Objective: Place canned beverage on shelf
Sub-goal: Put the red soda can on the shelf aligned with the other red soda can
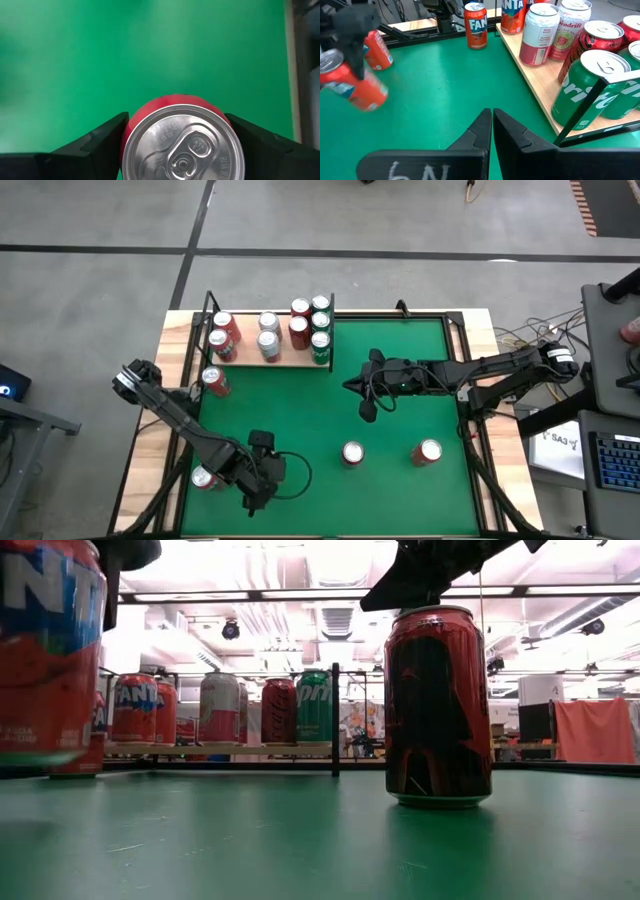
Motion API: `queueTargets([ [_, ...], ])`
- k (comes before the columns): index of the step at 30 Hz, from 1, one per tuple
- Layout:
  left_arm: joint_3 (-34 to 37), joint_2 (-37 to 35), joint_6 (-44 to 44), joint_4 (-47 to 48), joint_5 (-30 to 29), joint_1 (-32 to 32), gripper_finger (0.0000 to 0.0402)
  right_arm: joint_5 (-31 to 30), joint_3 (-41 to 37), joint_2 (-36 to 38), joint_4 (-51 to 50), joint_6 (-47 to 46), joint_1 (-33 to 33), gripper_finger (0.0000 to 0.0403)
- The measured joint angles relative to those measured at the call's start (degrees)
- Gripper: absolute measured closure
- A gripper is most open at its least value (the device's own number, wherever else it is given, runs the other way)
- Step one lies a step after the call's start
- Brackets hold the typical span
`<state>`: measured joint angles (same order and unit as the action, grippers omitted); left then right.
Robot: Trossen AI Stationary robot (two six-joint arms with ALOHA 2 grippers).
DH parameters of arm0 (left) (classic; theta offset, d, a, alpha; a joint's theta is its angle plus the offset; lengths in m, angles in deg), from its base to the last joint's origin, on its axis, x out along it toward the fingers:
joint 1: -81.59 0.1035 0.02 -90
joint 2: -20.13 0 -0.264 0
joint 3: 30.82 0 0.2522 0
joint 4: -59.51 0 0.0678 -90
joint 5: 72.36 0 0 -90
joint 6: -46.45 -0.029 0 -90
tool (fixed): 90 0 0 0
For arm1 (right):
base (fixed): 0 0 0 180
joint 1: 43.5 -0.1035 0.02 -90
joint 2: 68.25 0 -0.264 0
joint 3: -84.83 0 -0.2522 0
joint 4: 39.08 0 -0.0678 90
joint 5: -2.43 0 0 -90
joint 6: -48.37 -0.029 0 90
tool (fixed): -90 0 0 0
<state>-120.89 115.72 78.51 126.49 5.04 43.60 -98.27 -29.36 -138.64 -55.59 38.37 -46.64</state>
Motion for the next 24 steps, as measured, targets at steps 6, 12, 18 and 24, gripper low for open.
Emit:
queueTargets([
  [6,-6.46,-0.08,-3.97,17.26,-5.74,1.58,0.0119,0.02,0.0,0.0,0.0,0.07,-0.01,0.0394],
  [12,-9.51,-1.97,-9.49,23.1,-9.44,5.49,0.0119,0.04,0.0,0.0,0.0,0.09,0.0,0.0394],
  [18,-7.57,-7.38,-17.46,22.89,-10.34,10.84,0.0119,0.04,0.0,0.0,0.02,0.09,0.0,0.0394],
  [24,-3.12,-14.79,-22.46,22.02,-11.09,19.53,0.0119,0.03,0.0,0.0,0.07,0.41,0.0,0.0394],
])
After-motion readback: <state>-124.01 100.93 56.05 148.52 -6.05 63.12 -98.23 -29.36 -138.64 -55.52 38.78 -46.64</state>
